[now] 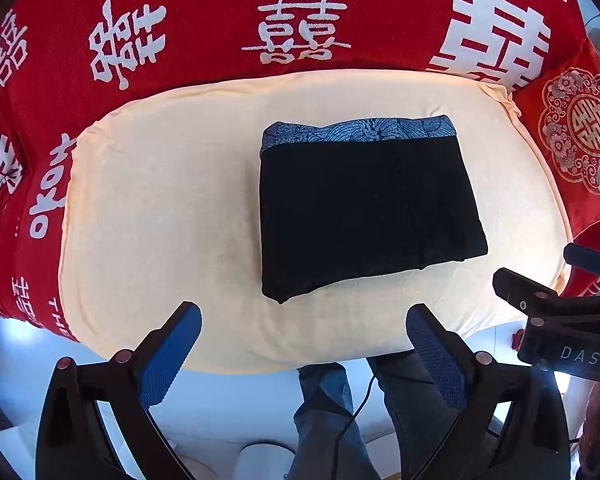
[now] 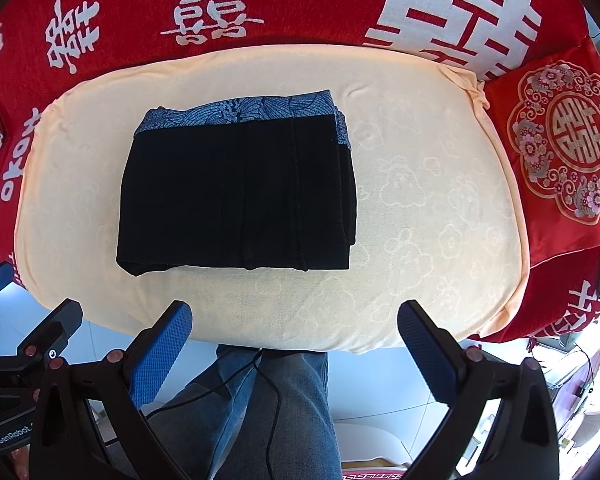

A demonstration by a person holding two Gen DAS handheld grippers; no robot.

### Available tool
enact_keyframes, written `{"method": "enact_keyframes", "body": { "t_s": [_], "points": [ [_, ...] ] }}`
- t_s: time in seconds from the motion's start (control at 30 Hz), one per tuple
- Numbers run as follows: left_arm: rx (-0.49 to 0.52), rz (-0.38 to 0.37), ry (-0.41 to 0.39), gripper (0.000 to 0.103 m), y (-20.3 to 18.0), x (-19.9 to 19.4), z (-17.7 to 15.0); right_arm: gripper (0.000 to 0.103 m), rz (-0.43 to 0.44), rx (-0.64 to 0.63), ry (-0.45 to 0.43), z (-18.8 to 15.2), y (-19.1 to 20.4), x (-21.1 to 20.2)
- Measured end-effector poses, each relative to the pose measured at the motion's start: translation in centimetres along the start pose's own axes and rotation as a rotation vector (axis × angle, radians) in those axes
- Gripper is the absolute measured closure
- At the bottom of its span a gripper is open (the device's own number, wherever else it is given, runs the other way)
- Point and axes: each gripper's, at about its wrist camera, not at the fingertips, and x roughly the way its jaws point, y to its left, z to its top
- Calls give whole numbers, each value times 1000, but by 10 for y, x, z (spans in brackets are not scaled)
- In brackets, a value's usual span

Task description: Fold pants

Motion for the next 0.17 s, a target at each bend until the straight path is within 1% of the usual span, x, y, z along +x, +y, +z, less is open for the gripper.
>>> {"method": "enact_keyframes", "body": {
  "t_s": [0.17],
  "points": [
    [4,-12,-6,0,-2,-2,1,1,2,-2,4,0,0,1]
  ]
}}
